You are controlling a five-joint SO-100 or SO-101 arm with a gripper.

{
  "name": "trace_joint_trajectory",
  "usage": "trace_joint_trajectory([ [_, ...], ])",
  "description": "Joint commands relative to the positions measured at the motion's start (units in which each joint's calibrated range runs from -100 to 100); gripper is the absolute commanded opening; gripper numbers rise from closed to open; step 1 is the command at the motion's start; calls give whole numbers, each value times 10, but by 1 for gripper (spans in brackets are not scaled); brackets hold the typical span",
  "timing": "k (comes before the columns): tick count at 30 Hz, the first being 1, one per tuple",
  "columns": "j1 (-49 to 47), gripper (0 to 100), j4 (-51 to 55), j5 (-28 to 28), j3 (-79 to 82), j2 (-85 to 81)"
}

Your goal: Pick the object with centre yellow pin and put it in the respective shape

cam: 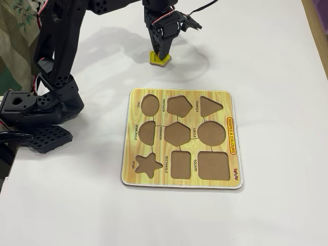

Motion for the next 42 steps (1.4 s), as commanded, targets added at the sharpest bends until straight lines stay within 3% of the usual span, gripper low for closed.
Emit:
trace_joint_trajectory([
  [1,-2,3,-4,0,1,-25],
  [24,26,2,2,3,3,-39],
  [42,189,2,-3,4,122,-162],
])
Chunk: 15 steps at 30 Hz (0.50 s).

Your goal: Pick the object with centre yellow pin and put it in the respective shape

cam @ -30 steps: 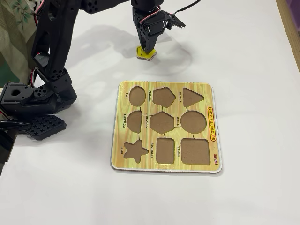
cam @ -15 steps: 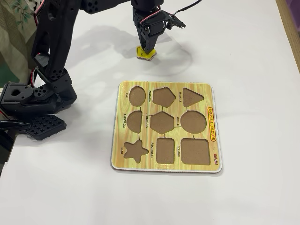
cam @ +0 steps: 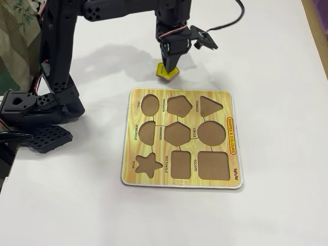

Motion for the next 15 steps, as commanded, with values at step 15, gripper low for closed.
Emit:
trace_joint_trajectory([
  [15,165,2,1,1,32,-85],
])
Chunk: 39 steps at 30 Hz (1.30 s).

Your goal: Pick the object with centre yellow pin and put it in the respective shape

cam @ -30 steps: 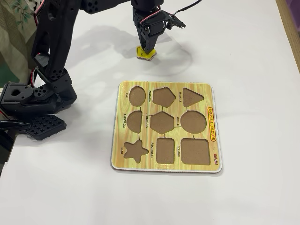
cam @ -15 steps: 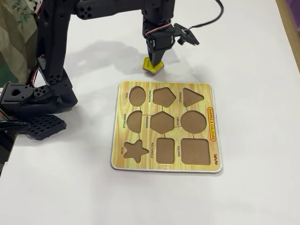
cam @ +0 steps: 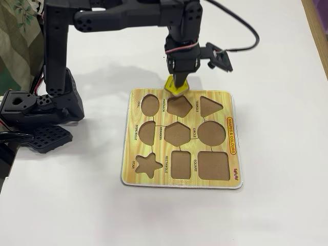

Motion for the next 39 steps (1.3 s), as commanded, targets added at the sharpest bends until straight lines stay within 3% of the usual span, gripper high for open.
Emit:
trace_joint_trajectory([
  [1,33,2,-2,2,-2,-36],
  [9,45,2,-1,4,-1,-29],
  [22,100,2,-3,130,-1,-14],
  [39,95,2,-4,131,-12,39],
])
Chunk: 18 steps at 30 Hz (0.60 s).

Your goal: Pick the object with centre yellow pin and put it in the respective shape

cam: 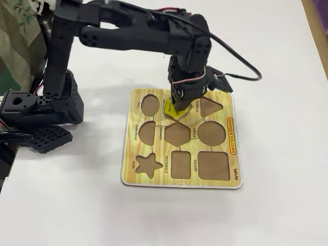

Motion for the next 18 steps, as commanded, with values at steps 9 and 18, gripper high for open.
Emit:
trace_joint_trajectory([
  [9,-49,2,-52,2,-6,-5],
  [18,-59,2,-52,-3,-4,-5],
])
